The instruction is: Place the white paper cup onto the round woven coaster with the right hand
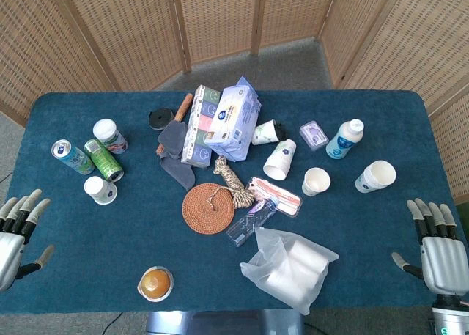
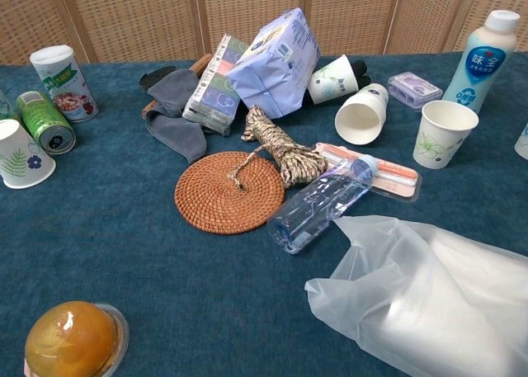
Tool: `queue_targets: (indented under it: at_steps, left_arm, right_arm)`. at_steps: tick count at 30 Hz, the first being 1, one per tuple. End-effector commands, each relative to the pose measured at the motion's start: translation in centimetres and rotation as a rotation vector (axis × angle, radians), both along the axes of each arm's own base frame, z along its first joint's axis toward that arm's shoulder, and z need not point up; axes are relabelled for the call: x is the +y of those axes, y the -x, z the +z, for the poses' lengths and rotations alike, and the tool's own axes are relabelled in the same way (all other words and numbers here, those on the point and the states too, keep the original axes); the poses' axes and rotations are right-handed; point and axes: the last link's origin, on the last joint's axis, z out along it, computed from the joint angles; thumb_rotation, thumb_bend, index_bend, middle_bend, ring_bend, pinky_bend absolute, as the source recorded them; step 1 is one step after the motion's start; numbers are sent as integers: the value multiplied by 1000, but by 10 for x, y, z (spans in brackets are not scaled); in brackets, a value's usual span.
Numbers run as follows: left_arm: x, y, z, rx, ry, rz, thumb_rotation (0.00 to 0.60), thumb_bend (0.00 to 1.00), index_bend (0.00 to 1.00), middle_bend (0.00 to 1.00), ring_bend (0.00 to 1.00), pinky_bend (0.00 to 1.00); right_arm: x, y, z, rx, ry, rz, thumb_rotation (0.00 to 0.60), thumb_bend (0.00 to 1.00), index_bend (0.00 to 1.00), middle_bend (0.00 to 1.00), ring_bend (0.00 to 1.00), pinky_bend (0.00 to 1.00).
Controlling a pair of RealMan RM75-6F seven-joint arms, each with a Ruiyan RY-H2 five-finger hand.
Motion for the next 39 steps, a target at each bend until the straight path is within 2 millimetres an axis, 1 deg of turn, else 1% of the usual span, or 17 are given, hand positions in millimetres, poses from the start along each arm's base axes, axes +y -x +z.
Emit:
queue_targets:
  at_steps: [1,14,21,25,27,32,34,39]
  left_arm:
    - [0,0,0,1,0,0,600,350,0,0,0,0]
    - [-3,-4,3,-14,-4,6,600,350,0,0,0,0]
    - [0,-9,11,-42,-18,23,600,350,0,0,0,0]
    - [3,-14,15,-53,-29,30,600,350,0,0,0,0]
    - [5,-17,16,-62,-25,45,600,350,0,0,0,0]
    - [9,-22,23,-76,-41,43,600,350,0,0,0,0]
    - [8,-22,24,-77,-41,40,600,350,0,0,0,0]
    - [7,-22,24,-89,-33,36,600,351,0,0,0,0]
  right_arm:
    - [0,0,-1,2,-4,-1,600,154,0,0,0,19]
    - [-1,1,-9,14,-36,-8,600,153,0,0,0,18]
    - [-6,-2,-14,1,-45,-6,600,154,0,0,0,19]
    - [-12,-6,-22,13,-79,11,600,156,0,0,0,19]
    - [-16,-12,-27,14,-101,24,600,156,0,0,0,19]
    - [-34,-35,-40,-24,-153,89,600,156,0,0,0,27]
    - [-43,-43,-46,-35,-177,113,600,155,0,0,0,45]
    - [-69,-66,-64,15,-206,189,600,156,0,0,0,120]
